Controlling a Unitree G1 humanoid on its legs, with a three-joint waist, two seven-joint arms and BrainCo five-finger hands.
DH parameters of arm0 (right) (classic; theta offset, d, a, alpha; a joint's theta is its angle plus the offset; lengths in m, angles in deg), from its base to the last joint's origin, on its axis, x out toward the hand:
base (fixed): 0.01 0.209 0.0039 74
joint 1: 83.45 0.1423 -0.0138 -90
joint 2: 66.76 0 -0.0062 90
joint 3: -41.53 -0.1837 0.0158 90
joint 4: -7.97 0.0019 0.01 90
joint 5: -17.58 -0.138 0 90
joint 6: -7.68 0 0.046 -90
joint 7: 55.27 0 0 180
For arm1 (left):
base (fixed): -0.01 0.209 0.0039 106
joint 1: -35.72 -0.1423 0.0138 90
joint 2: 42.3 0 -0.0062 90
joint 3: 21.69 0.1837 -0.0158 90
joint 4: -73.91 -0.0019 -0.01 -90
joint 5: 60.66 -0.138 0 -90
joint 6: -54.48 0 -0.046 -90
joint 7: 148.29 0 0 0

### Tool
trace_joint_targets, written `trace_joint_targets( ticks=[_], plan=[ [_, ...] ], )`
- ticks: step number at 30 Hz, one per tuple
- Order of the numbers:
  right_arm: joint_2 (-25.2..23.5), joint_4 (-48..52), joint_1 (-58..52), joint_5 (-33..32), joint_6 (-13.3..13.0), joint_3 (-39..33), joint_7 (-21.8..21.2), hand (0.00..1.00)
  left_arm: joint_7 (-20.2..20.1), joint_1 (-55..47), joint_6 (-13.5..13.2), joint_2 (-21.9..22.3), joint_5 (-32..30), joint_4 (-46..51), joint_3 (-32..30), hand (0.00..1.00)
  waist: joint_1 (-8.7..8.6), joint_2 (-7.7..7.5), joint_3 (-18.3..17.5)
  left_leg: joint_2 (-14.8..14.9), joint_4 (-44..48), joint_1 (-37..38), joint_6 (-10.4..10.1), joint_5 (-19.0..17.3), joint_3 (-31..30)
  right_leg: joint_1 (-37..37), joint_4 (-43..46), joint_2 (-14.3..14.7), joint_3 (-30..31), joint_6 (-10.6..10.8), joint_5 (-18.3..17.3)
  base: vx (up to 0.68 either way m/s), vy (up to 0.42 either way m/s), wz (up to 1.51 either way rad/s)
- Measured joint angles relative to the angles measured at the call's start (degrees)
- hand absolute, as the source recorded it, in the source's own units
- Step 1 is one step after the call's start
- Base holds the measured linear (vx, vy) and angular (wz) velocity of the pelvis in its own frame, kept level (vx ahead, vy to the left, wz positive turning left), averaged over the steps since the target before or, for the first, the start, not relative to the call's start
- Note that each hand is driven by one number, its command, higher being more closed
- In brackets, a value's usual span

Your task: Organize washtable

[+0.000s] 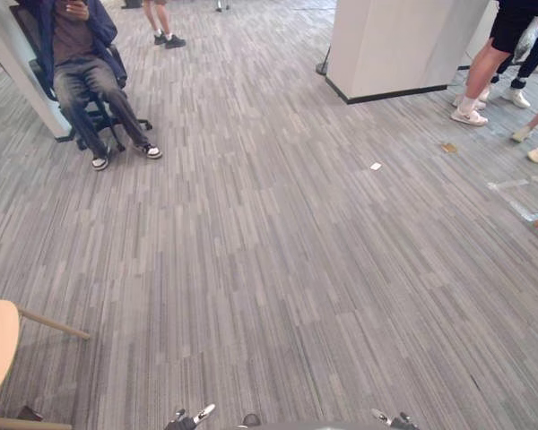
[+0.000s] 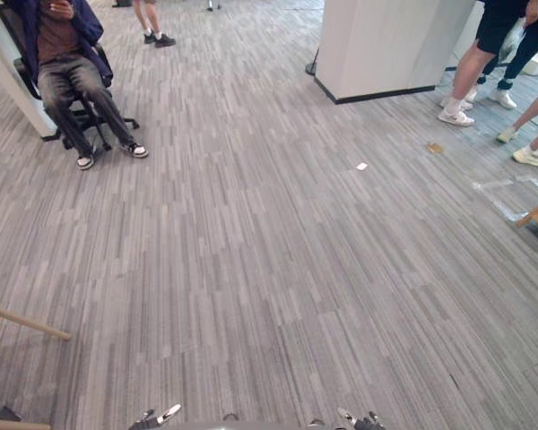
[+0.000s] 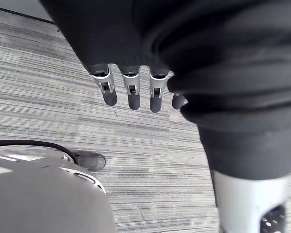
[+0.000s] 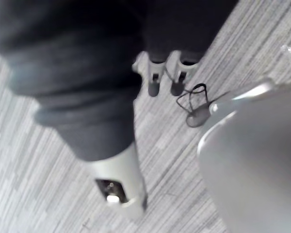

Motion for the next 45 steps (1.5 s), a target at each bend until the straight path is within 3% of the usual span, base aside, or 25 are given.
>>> trace_joint_targets(
  ticks=[11, 24, 33, 34, 35, 37, 38, 39, 42, 45],
  plan=[
    [0.06, -1.38, -0.70, 0.03, 2.61, -5.91, -3.55, 0.00, -0.62, 1.62, 0.01, -1.40, -7.00, -1.56, 4.55, 0.00, -0.21, 0.23, -0.19, 0.12, -0.04, -0.13, -0.04, -0.02, 0.14, 1.06, -2.42, 0.04, -0.40, -0.12, 0.12, 0.00, 0.000, 0.00],
    [0.09, -1.82, -0.48, 0.06, 3.52, -6.16, -4.57, 0.00, -1.28, 2.03, 0.01, -2.54, -7.81, -1.77, 8.46, 0.00, -0.29, 0.23, -0.68, 0.18, -0.05, -0.44, -0.04, -0.02, 0.50, 1.26, -4.01, 0.17, -1.32, 0.14, 2.27, -0.02, 0.003, -0.01],
    [0.22, -1.57, 0.24, 0.08, 3.54, -9.09, -4.61, 0.00, -1.24, 2.09, 0.01, -2.90, -7.84, -2.09, 8.51, 0.00, -0.20, 0.21, -0.67, -0.07, -0.05, -0.77, 0.16, -0.21, 1.49, -1.18, -0.71, -0.36, -0.74, 0.62, 1.54, -0.03, 0.014, -0.06],
    [0.19, -1.56, 0.50, 0.08, 3.54, -9.60, -4.61, 0.00, -1.26, 2.09, 0.01, -2.98, -7.85, -2.16, 8.50, 0.00, -0.22, 0.07, -0.59, -0.40, -0.06, -0.62, 0.31, -0.38, 1.42, -1.39, 0.89, -0.78, -0.66, 0.75, 0.53, 0.00, 0.037, 0.08],
    [0.34, -1.54, 0.59, 0.02, 3.53, -10.26, -4.60, 0.00, -1.24, 2.09, 0.01, -3.10, -7.85, -2.27, 8.46, 0.00, -0.26, -0.67, -0.10, -1.39, -0.09, 0.26, 0.60, -1.03, 0.97, -2.66, 5.94, -2.33, -1.40, 1.64, -2.05, 0.00, 0.051, 0.24],
    [0.36, -1.44, 0.40, -0.04, 3.47, -10.66, -4.63, 0.00, -1.24, 2.04, 0.02, -3.05, -7.98, -2.40, 8.48, 0.00, -0.42, -0.65, 0.00, -2.03, -0.44, 1.26, 1.42, -2.03, -0.33, -4.50, 14.46, -4.20, -1.50, 3.92, -4.14, -0.01, 0.041, 0.34],
    [0.28, -1.13, 0.01, -0.27, 3.47, -10.38, -4.61, 0.00, -1.25, 1.62, -0.02, -2.35, -8.10, -2.29, 8.47, 0.00, -0.13, -0.39, 0.23, -2.23, -0.41, 2.65, 1.92, -2.38, -0.52, -8.02, 23.94, -5.13, -0.97, 3.31, -4.09, 0.01, 0.049, 0.26],
    [-0.56, -0.50, -0.10, -1.86, 3.09, -8.24, -4.70, 0.00, -1.22, 0.75, -0.02, -2.47, -8.11, -2.20, 8.32, 0.00, -0.03, -0.77, 0.31, -2.86, -0.36, 4.34, 2.45, -2.75, -0.83, -12.05, 34.46, -6.09, 0.96, 0.95, -2.31, 0.02, 0.059, 0.17],
    [-1.56, 1.03, -0.69, -4.14, 2.56, -5.17, -4.70, 0.00, -1.17, -0.43, 0.09, -2.61, -8.18, -1.22, 7.21, 0.00, -0.14, -1.07, 0.72, -3.15, 0.30, 6.17, 3.92, -3.71, -1.86, -15.73, 43.40, -6.13, 3.92, -0.09, -0.84, 0.03, 0.005, 0.20],
    [-1.51, 2.38, -1.07, -4.92, 1.77, -0.91, -4.72, 0.00, -1.15, -0.76, 0.14, -2.18, -8.29, -0.71, 3.82, 0.00, -0.04, -1.36, 0.93, -1.94, 2.56, 6.16, 4.04, -5.62, -3.24, -18.19, 44.18, -4.02, 3.52, 0.15, -5.61, 0.06, -0.069, 0.27]
  ],
)
